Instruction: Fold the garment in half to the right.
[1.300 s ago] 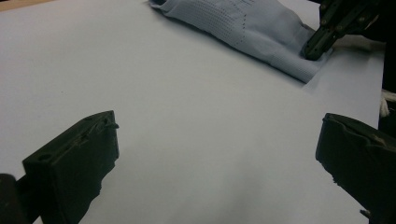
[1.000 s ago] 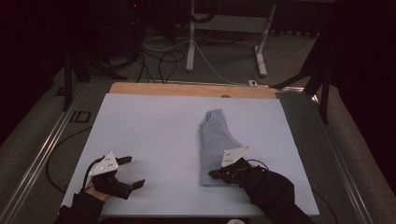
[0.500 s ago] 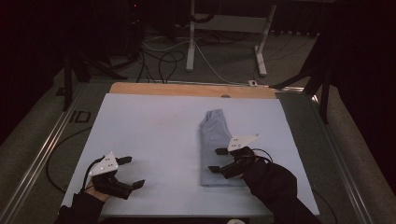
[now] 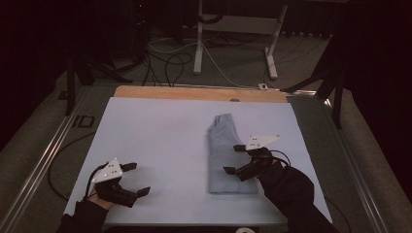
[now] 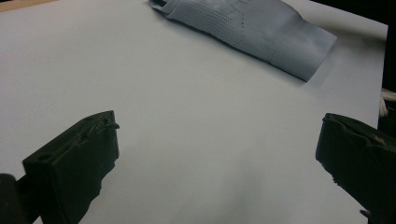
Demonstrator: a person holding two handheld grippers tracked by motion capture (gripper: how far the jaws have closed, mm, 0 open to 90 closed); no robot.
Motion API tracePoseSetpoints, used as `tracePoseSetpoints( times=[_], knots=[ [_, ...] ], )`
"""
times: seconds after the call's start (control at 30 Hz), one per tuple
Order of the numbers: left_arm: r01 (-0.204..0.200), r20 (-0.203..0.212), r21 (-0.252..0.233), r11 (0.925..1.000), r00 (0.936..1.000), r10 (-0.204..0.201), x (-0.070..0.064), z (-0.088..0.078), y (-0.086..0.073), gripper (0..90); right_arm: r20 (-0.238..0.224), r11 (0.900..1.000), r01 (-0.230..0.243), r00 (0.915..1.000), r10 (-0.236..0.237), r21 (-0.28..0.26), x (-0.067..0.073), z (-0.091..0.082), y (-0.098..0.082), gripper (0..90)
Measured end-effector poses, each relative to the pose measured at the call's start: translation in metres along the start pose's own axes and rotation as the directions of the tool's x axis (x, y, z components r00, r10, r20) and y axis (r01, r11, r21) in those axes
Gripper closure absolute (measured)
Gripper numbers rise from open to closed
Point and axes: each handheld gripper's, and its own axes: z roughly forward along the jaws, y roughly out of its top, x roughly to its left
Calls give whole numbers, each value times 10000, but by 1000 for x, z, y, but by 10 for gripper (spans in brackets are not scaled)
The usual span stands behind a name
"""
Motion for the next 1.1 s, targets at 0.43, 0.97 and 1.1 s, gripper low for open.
tracePoseSetpoints(
  times=[0.43, 0.97, 1.1],
  knots=[
    [-64, -65, 62, 10000, 10000, 64, 0, -1, 0, 3, 985, 9972, -700, 9925, 724, -270, -12, -25, -35, 89],
    [8, -101, 38, 10000, 9999, -7, 1, -1, 0, 3, 1973, 9884, -1518, 9687, 1504, -85, -4, -48, -93, 89],
    [-53, -71, 117, 9999, 10000, 54, 0, 0, -1, 3, 2294, 9883, -1523, 9616, 1508, -113, 0, -51, -101, 89]
  ],
)
